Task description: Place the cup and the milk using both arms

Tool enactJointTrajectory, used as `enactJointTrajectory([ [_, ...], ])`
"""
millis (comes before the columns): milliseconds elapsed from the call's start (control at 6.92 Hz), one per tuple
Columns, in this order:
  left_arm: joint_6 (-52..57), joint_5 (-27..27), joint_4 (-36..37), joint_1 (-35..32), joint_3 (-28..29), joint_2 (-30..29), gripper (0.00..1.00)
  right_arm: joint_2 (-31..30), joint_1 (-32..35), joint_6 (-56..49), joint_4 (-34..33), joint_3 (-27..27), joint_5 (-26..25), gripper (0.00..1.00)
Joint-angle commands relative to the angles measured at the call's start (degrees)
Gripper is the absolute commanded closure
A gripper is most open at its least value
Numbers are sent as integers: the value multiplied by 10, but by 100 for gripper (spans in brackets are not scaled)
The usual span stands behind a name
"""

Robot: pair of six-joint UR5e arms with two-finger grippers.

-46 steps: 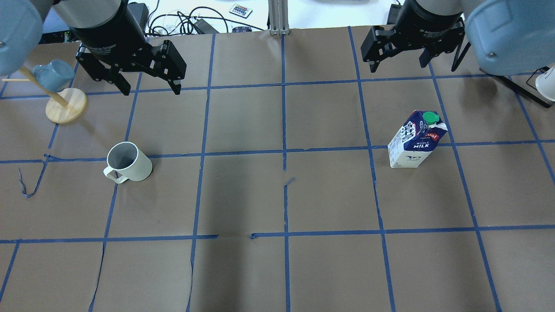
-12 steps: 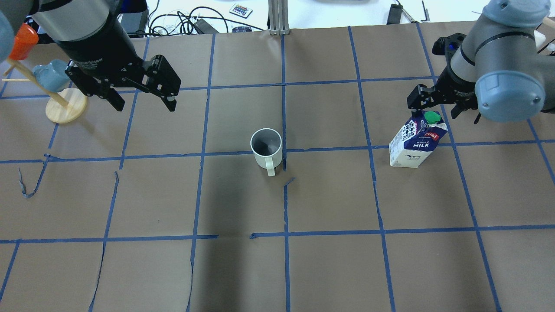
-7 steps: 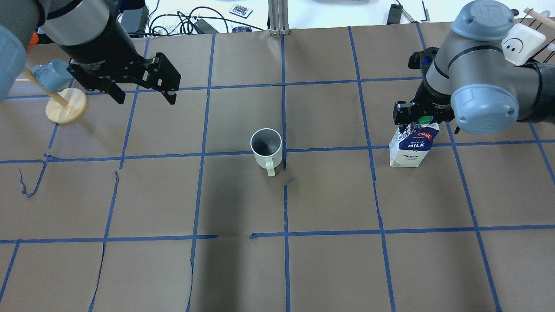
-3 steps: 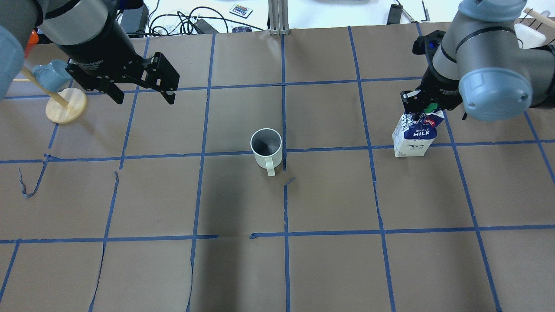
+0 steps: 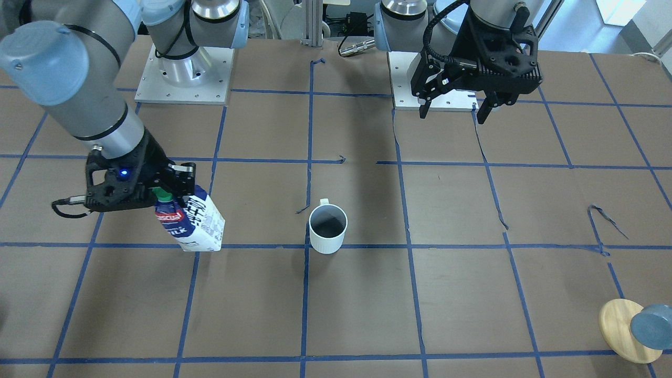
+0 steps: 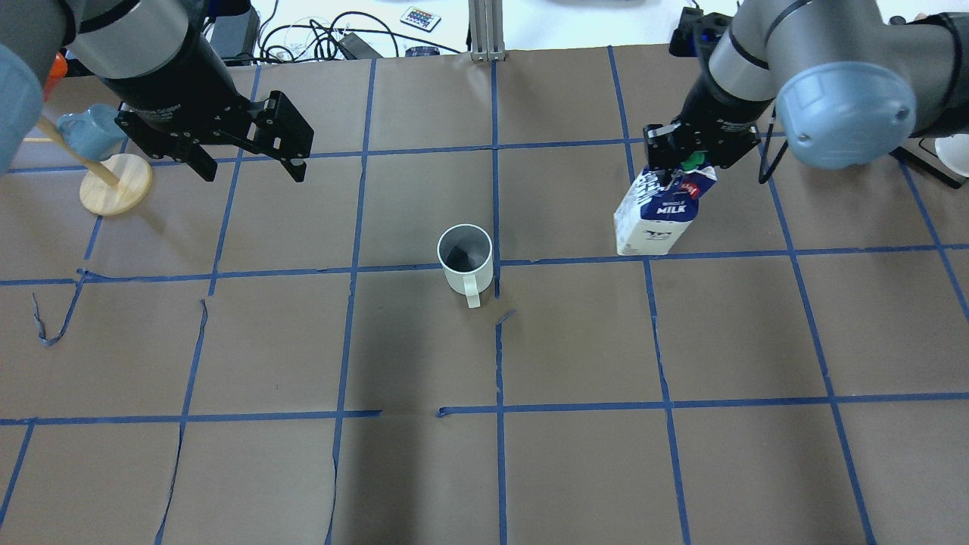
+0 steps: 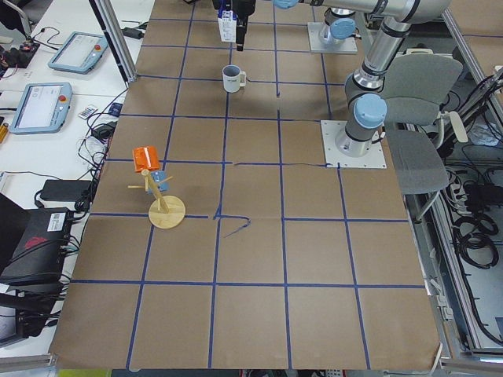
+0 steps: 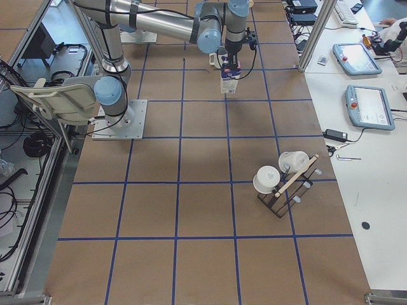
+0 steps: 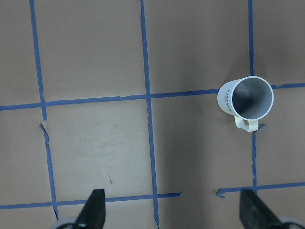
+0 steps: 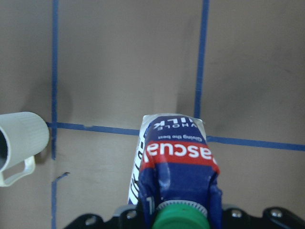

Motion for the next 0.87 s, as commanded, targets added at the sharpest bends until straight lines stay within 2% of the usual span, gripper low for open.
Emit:
enactJointTrajectory([
  [0, 0, -1, 0, 0, 0, -1, 0, 33, 100, 64, -52, -3, 6, 72],
  [722, 1, 0, 0, 0, 0, -1, 0, 66, 125, 68, -82, -2, 5, 71],
])
